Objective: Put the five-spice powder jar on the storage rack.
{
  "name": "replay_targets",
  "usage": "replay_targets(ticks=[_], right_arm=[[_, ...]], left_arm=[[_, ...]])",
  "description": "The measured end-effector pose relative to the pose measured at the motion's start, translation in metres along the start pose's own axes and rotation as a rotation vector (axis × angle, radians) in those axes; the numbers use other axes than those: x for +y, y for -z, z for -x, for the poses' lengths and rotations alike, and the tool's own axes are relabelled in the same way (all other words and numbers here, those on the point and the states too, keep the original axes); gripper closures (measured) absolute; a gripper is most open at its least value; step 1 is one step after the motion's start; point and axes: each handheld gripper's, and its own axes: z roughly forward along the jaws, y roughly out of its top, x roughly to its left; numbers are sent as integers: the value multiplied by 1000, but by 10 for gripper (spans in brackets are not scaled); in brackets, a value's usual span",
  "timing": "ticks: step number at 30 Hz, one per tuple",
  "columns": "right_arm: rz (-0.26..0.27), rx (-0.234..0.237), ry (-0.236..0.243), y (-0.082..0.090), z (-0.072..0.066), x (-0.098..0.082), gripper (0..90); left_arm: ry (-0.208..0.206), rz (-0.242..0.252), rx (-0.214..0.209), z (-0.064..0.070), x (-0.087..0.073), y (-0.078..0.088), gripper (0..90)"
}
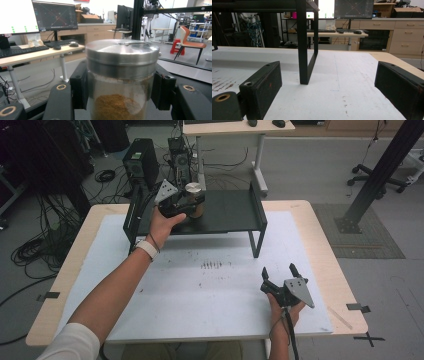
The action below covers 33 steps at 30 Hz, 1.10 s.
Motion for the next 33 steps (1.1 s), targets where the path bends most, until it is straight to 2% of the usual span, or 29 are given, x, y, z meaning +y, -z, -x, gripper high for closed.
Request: replay_targets(ticks=[33], right_arm=[[-2, 1, 0, 0, 0, 0, 76]], left_arm=[[5, 1, 3, 0, 0, 0, 429]])
